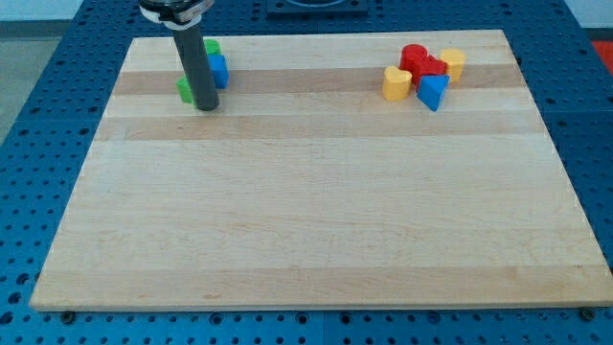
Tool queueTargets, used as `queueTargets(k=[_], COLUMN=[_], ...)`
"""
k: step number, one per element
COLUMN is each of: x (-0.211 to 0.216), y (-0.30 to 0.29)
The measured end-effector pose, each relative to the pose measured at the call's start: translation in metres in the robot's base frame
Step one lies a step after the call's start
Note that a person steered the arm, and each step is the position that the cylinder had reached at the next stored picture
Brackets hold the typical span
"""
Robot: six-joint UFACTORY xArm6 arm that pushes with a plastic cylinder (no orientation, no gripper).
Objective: Separate green blocks and cube from each other
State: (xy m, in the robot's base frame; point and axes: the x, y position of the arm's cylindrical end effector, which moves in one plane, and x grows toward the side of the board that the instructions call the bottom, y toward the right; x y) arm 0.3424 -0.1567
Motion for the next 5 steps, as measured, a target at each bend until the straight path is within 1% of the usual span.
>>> queueTargets(k=[2, 3, 4, 5], x=[0.0, 0.026, 0.067, 0.063], y=[0.0, 0.066, 0.177, 0.227])
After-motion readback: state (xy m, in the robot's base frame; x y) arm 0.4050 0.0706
